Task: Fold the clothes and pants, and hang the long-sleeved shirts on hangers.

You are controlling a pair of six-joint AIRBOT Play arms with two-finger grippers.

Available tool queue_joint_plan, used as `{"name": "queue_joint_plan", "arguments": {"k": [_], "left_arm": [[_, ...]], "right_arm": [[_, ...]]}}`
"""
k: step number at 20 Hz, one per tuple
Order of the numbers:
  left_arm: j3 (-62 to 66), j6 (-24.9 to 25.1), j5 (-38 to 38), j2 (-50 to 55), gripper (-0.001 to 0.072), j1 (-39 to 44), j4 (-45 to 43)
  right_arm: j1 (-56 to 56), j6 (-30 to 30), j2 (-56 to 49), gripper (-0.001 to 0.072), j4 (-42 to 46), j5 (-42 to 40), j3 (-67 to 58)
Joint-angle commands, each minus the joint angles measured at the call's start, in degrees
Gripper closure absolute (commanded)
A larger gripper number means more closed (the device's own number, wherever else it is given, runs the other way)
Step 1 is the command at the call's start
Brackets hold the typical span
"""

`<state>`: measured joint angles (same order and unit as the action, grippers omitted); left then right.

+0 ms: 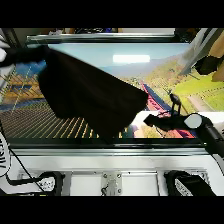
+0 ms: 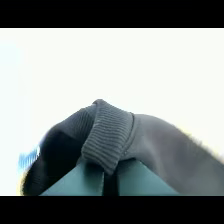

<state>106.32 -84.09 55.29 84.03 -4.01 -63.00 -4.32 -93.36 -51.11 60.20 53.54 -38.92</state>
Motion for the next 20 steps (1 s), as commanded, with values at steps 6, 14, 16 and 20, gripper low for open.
{"name": "queue_joint_plan", "arguments": {"k": [6,14,16,20], "left_arm": [[-1.9,24.4,4.3,-10.2,0.0692,24.9,8.5],[-37.7,14.8,20.5,-18.0,0.0003,48.3,-5.4],[-39.4,5.0,16.0,-19.4,0.0033,47.0,-14.2],[-42.5,-9.0,8.1,-21.4,0.0033,37.9,-16.3]], "right_arm": [[5.5,0.2,8.5,0.0,0.2,-6.0,-18.4],[7.9,0.7,11.3,0.0,0.2,-6.4,-18.7],[7.9,5.0,11.2,0.0,0.2,-4.5,-18.7],[7.7,9.0,9.1,0.0002,4.3,7.5,-18.7]]}}
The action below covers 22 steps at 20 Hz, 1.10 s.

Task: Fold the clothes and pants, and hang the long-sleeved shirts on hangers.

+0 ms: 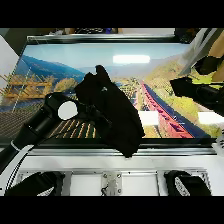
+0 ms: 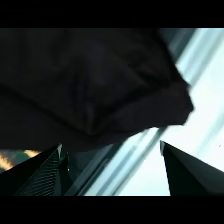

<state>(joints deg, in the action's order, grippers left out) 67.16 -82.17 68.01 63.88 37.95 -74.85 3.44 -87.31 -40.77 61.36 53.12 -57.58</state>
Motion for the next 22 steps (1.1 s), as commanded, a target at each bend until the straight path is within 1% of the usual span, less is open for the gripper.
{"name": "queue_joint_plan", "arguments": {"k": [1,3,4,7,10,14,16,18,22], "left_arm": [[-4.6,-11.8,-5.0,-0.7,0.0033,-5.6,-4.3],[-7.7,-11.8,-5.8,1.8,0.0033,-7.3,0.3],[-9.0,-11.6,-6.6,4.1,0.0033,-7.3,2.5],[-10.2,-11.7,-12.4,12.0,0.0033,-7.8,3.2],[-6.2,-11.4,-14.5,20.0,0.0033,-11.2,9.7],[-0.5,-7.7,-13.7,27.9,0.0033,-14.7,19.5],[1.7,-7.6,-12.5,30.7,0.0033,-14.7,20.0],[3.4,-7.6,-12.5,32.3,0.0033,-14.2,20.0],[5.4,-7.6,-12.7,32.7,0.0034,-13.3,19.6]], "right_arm": [[-0.1,3.0,-2.4,0.0002,5.9,11.0,0.2],[-0.1,3.4,-4.8,0.0002,9.4,14.6,2.1],[-0.1,3.6,-5.8,0.0002,9.4,14.7,3.8],[-2.0,3.5,-8.9,0.0002,9.1,14.5,10.1],[-4.7,3.5,-11.5,0.0002,8.9,11.6,15.1],[-9.3,3.3,-16.3,0.0002,8.9,7.3,19.0],[-11.8,3.4,-19.8,0.0002,8.5,6.6,19.3],[-14.7,3.4,-23.5,0.0002,7.1,4.1,19.3],[-19.6,3.4,-29.3,0.0002,3.9,-0.9,19.3]]}}
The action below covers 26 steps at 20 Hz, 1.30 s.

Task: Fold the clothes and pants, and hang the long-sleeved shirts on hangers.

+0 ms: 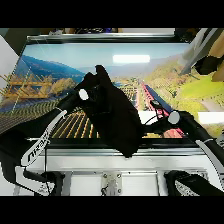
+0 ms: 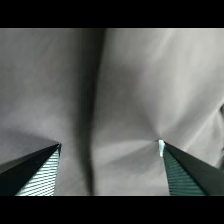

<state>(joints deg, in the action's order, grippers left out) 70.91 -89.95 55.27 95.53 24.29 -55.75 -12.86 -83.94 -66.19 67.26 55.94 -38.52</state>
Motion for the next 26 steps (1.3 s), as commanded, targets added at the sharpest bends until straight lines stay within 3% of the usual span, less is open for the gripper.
{"name": "queue_joint_plan", "arguments": {"k": [1,3,4,5,6,7,9,12,16,21,24,26], "left_arm": [[1.7,0.2,0.1,1.0,0.0034,0.3,-0.3],[1.7,0.2,0.3,1.0,0.0037,0.2,-0.2],[1.7,0.2,0.4,1.0,0.0248,0.2,-0.2],[1.7,0.2,0.6,1.0,0.056,0.2,-0.2],[1.7,0.2,0.5,1.0,0.0692,0.2,-0.2],[1.7,0.2,0.4,1.0,0.0691,0.1,-0.2],[1.7,0.2,0.0,-0.6,0.0692,-1.2,-0.1],[5.7,0.2,1.0,-8.9,0.0692,-6.7,-0.1],[21.8,0.2,7.2,-25.5,0.0692,-13.7,0.3],[35.0,3.2,-0.4,-42.9,0.0692,-15.9,-0.3],[38.1,5.8,-5.4,-47.5,0.0692,-15.9,-0.3],[38.2,5.6,-6.9,-47.6,0.0692,-16.0,-4.9]], "right_arm": [[-4.1,0.0,-4.6,0.0002,-2.0,-4.5,0.2],[-4.8,0.0,-5.2,0.0002,-1.9,-5.4,0.2],[-4.8,0.0,-5.2,0.0084,-2.0,-6.1,0.2],[-4.8,0.0,-5.1,0.03,-1.9,-6.5,0.2],[-4.8,0.0,-5.1,0.05,-2.0,-6.7,0.2],[-4.8,0.0,-5.1,0.0608,-2.0,-6.9,0.1],[-4.7,0.0,-4.1,0.0694,-1.7,-6.8,-0.9],[-3.2,0.1,2.8,0.0694,1.6,-1.2,-8.1],[0.3,-0.6,17.3,0.0694,3.0,9.0,-27.7],[0.6,-11.1,28.7,0.0695,3.3,3.8,-49.3],[0.6,-15.2,30.9,0.0695,3.3,-4.2,-54.1],[0.6,-18.4,31.0,0.0695,3.3,-8.3,-54.3]]}}
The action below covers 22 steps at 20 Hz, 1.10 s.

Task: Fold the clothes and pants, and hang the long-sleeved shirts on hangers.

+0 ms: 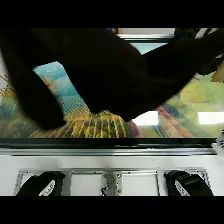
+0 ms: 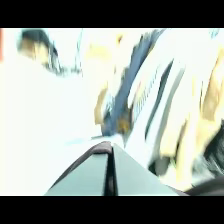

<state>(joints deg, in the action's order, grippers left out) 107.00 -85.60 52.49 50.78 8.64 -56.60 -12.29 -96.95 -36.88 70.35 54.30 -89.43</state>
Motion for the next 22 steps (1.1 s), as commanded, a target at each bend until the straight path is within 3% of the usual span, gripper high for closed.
{"name": "queue_joint_plan", "arguments": {"k": [1,4,7,9,11,16,22], "left_arm": [[2.1,-0.7,-3.9,-2.0,0.0692,-0.3,-7.1],[2.1,-7.6,3.6,3.6,0.0692,-0.3,-17.6],[2.0,-9.9,24.6,12.0,0.0692,-0.3,-26.3],[-2.4,-8.9,36.5,16.9,0.0692,-0.4,-28.5],[-11.5,-7.6,39.9,20.2,0.0692,-0.5,-29.4],[-33.6,-8.5,29.1,26.8,0.0692,-3.1,-27.9],[-31.0,-8.3,16.8,33.4,0.0692,-5.6,-16.4]], "right_arm": [[0.1,-6.6,0.9,0.0695,0.2,-6.9,-3.4],[0.1,-10.7,-3.5,0.0695,1.0,0.2,-3.4],[0.0,-11.0,-11.2,0.0695,4.5,20.0,-2.2],[0.0,-5.7,-17.0,0.0695,4.7,30.9,1.1],[0.0,-2.3,-22.5,0.0695,4.5,33.5,6.4],[0.0,-2.9,-36.3,0.0694,3.9,21.1,16.1],[0.0,-2.9,-46.6,0.0663,-7.0,-5.6,16.1]]}}
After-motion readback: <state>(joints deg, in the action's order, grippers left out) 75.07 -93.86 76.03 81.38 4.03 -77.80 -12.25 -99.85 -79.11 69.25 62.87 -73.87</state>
